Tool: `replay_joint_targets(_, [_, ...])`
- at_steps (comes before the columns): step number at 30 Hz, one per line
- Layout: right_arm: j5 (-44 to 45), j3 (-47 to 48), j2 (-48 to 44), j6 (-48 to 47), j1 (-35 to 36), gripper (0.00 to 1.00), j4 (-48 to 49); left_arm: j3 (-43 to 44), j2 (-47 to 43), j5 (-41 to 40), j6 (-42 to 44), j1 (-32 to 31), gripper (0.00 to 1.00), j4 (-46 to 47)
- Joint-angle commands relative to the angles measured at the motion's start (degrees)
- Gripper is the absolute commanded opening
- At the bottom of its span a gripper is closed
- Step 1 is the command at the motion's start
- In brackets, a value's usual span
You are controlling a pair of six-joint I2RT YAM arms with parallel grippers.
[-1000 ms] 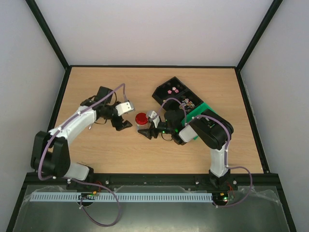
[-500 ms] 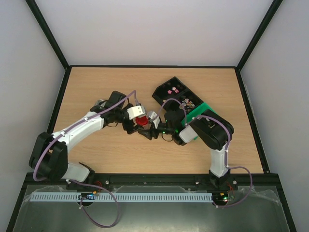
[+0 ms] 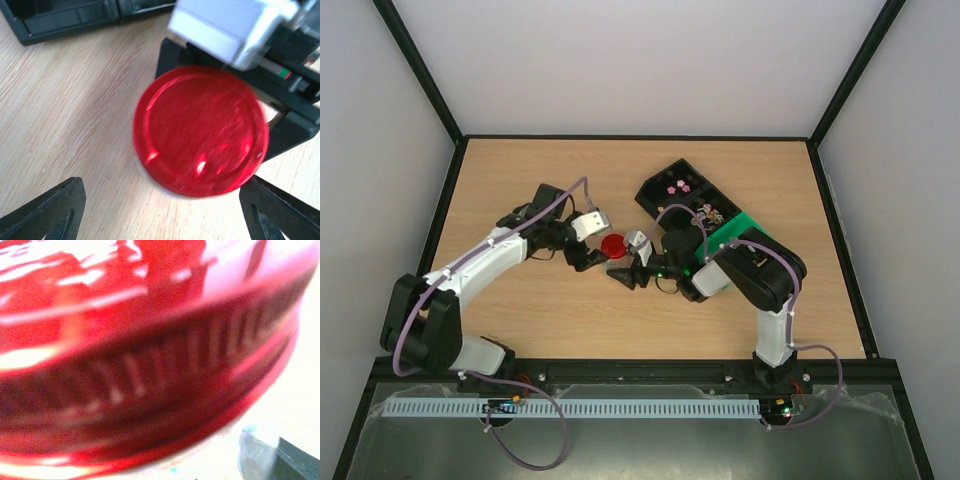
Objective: Pack the candies
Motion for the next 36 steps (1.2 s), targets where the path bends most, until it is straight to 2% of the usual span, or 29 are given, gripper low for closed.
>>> replay_joint_targets(1, [-2.5,-2.1,-1.4,-1.8,0.7,0.54,-0.1,0.5,1.3,-3.3,2.1,3.8,0.87,0.8])
replay_joint_targets(6, [-2.3,-2.6,-1.7,-1.8,0.7,0.53,0.0,0.6,1.7,-3.3,2.5,5.9,0.86,0.1])
replay_joint_targets(8, [-2.2,-2.7,-1.8,-1.8,0.7,0.53,-0.1,0.2,0.7,-1.6,7.1,6.0,0.87,-3.0])
replay_joint_targets(10, [-2.2,-2.7,-1.7,-1.7,0.7,0.52,-0.1,-1.7,-1.9,0.1,12.3,5.0,0.91,-5.4])
replay_joint_targets(13, [-2.2,-2.4,-1.5,-1.6,0.7,0.52,-0.1,-4.3,-5.8,0.3,14.3,1.2,0.92,-4.8])
replay_joint_targets(18, [-2.3,-2.3,-1.5,-1.5,0.6,0.52,-0.2,-3.0,-5.7,0.1,6.3,-4.8,0.86,0.0])
replay_joint_targets(23, [-2.4,-2.5,-1.6,-1.6,0.7,0.51,-0.3,-2.8,-3.4,-2.2,-0.4,-7.5,0.85,5.1])
replay_joint_targets(28, [-2.6,-2.9,-2.0,-1.8,0.7,0.49,-0.4,-2.2,-2.2,-3.8,-4.2,-6.3,0.81,7.0])
replay_joint_targets(36, [-3.0,-3.3,-2.0,-1.7,0.7,0.47,-0.3,-1.7,-0.9,0.3,-1.8,2.3,0.72,3.1])
